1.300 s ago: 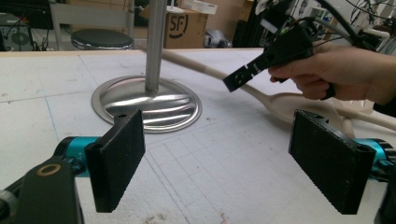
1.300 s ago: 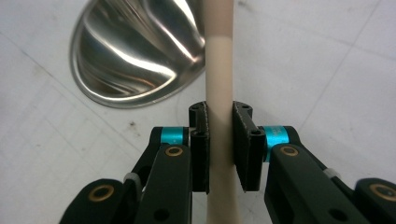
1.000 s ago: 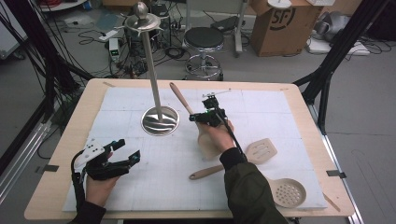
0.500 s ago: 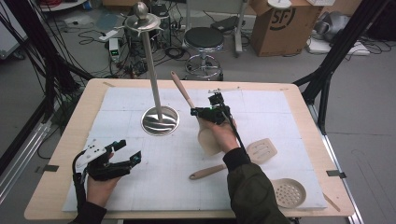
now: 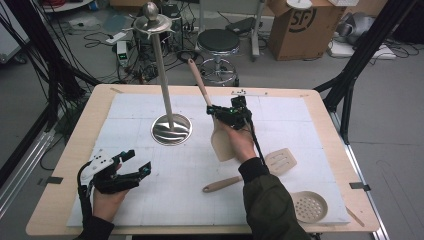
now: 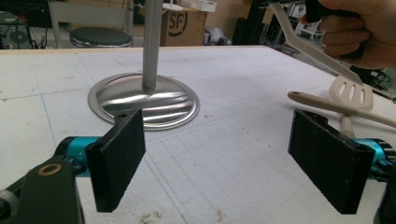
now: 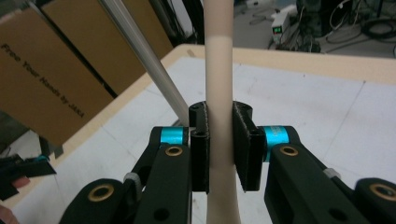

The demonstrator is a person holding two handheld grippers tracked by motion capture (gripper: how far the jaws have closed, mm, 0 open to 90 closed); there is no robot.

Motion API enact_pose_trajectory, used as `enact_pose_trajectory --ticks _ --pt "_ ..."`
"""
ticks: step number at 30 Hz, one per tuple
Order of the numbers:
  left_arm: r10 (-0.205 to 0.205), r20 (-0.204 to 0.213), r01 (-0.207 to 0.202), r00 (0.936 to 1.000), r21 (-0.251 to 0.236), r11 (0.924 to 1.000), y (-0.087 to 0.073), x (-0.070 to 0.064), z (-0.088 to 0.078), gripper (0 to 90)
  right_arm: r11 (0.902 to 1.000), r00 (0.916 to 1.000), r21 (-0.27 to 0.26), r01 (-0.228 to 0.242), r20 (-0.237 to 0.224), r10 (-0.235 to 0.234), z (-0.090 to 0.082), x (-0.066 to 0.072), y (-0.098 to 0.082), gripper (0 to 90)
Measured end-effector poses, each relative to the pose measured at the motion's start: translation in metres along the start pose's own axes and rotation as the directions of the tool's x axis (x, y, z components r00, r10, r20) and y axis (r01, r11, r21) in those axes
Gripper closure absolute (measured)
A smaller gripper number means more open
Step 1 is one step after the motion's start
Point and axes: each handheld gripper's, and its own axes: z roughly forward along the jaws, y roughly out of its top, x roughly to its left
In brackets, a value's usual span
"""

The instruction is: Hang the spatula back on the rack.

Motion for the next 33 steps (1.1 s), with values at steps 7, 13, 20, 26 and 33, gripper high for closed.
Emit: enact_pose_trajectory --ticks 7,13,20,26,33 --pt "0.000 0.000 0.000 1.0000 -0.002 1.0000 0.000 0.000 0.000 19.4 0.9958 0.9996 -0.087 0.029 0.000 -0.029 -0.006 0.004 0.003 78.4" --pt "-0.001 0.001 0.001 1.0000 -0.002 1.0000 0.000 0.000 0.000 19.5 0.9902 0.9996 -0.137 0.023 -0.015 -0.025 -0.008 0.006 0.005 78.4" --pt "-0.002 0.002 0.002 1.0000 -0.002 1.0000 0.000 0.000 0.000 19.5 0.9807 0.9974 -0.194 -0.024 -0.071 0.010 -0.008 0.005 0.006 78.4" --pt "-0.003 0.002 0.003 1.0000 -0.001 1.0000 0.000 0.000 0.000 19.5 0.9656 0.9946 -0.258 0.036 -0.086 -0.060 -0.013 0.012 0.009 78.4" --pt "-0.002 0.004 0.002 1.0000 -0.003 1.0000 0.000 0.000 0.000 19.5 0.9445 0.9853 -0.317 0.085 -0.115 -0.127 -0.015 0.025 0.013 78.4"
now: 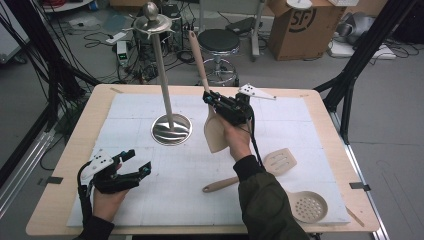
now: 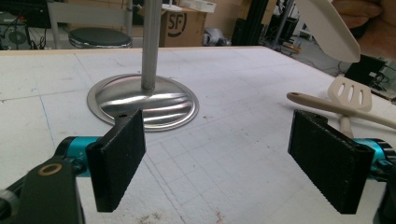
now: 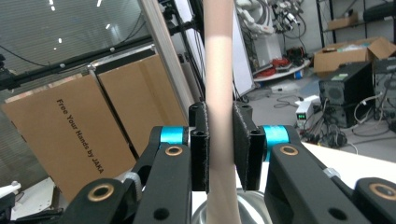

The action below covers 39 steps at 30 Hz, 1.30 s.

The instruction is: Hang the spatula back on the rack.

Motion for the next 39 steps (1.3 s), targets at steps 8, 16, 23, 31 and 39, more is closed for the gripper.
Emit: enact_pose_trajectory --ticks 8,16,23,31,39 --pt "-0.001 0.001 0.001 1.0000 0.000 1.0000 0.000 0.001 -0.001 19.5 0.9970 0.9988 -0.066 0.041 -0.025 -0.043 0.001 0.010 0.006 78.4" --pt "0.002 0.001 -0.002 1.0000 0.001 1.0000 0.000 0.001 -0.001 19.6 0.9918 0.9968 -0.121 0.040 -0.064 -0.048 0.001 0.015 0.007 78.4" --pt "0.000 0.001 0.000 1.0000 -0.004 1.0000 0.001 0.001 -0.001 19.6 0.9879 0.9929 -0.136 0.074 -0.083 -0.086 0.002 0.021 0.007 78.4" --pt "0.001 -0.004 -0.001 1.0000 -0.005 1.0000 0.001 0.001 -0.002 19.6 0.9839 0.9855 -0.152 0.095 -0.125 -0.114 0.002 0.025 0.006 78.4" --pt "-0.002 -0.002 0.002 1.0000 -0.008 1.0000 0.001 0.002 -0.002 19.6 0.9821 0.9790 -0.161 0.098 -0.161 -0.125 0.004 0.030 -0.002 78.4"
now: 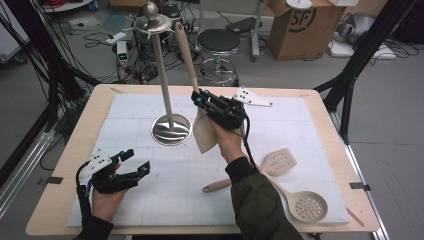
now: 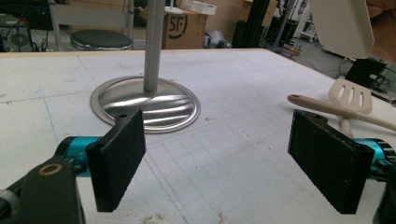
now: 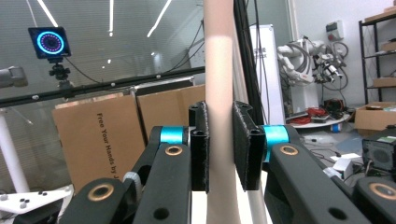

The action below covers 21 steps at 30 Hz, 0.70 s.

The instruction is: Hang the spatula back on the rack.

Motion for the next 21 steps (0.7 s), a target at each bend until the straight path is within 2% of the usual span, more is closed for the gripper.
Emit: enact_pose_trajectory --ticks 7,12,16,21 --pt "0.000 0.000 0.000 1.0000 0.001 1.0000 0.000 0.000 0.000 19.6 0.9992 0.9995 -0.033 -0.024 -0.021 0.024 0.001 -0.001 -0.009 78.3" --pt "-0.001 0.000 0.001 1.0000 0.000 1.0000 0.000 0.000 0.000 19.6 0.9993 0.9993 -0.024 -0.028 -0.026 0.027 0.002 -0.002 -0.012 78.3" --pt "-0.002 0.000 0.002 1.0000 -0.001 1.0000 0.000 0.000 0.001 19.6 0.9979 0.9982 -0.039 -0.052 -0.032 0.051 0.003 -0.004 -0.013 78.4" --pt "-0.002 -0.001 0.002 1.0000 -0.001 1.0000 0.000 0.000 0.001 19.6 0.9975 0.9972 -0.029 -0.065 -0.038 0.063 0.003 -0.006 -0.015 78.4"
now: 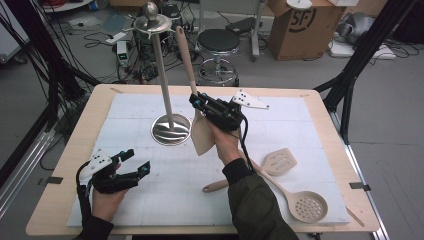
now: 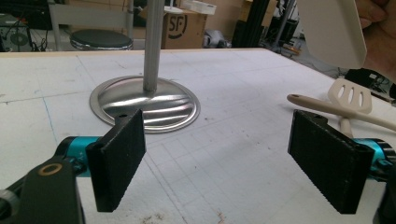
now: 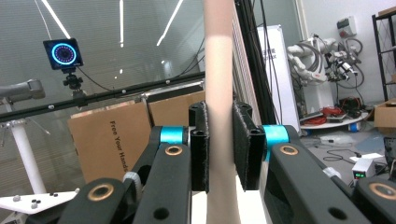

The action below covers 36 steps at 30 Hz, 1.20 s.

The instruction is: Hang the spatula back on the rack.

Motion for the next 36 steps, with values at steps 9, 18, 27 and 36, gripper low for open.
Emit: enact_pose_trajectory --ticks 9,18,27,36 --pt "0.001 0.000 -0.001 1.0000 0.001 1.0000 0.000 0.000 0.000 19.6 0.9998 1.0000 0.019 -0.006 -0.007 0.006 0.004 -0.001 -0.003 78.4" --pt "0.001 0.002 -0.001 1.0000 0.000 1.0000 0.000 0.001 -0.001 19.6 0.9990 0.9994 0.035 -0.028 -0.017 0.029 0.013 -0.006 -0.004 78.3" --pt "0.001 0.003 -0.001 1.0000 -0.001 1.0000 0.000 0.001 -0.001 19.6 0.9987 0.9999 0.048 -0.015 -0.007 0.015 0.017 -0.008 -0.009 77.9" --pt "0.004 0.002 -0.004 1.0000 0.001 1.0000 0.000 0.000 -0.001 19.6 0.9978 0.9998 0.065 -0.006 0.018 0.005 0.018 -0.010 -0.011 76.7"
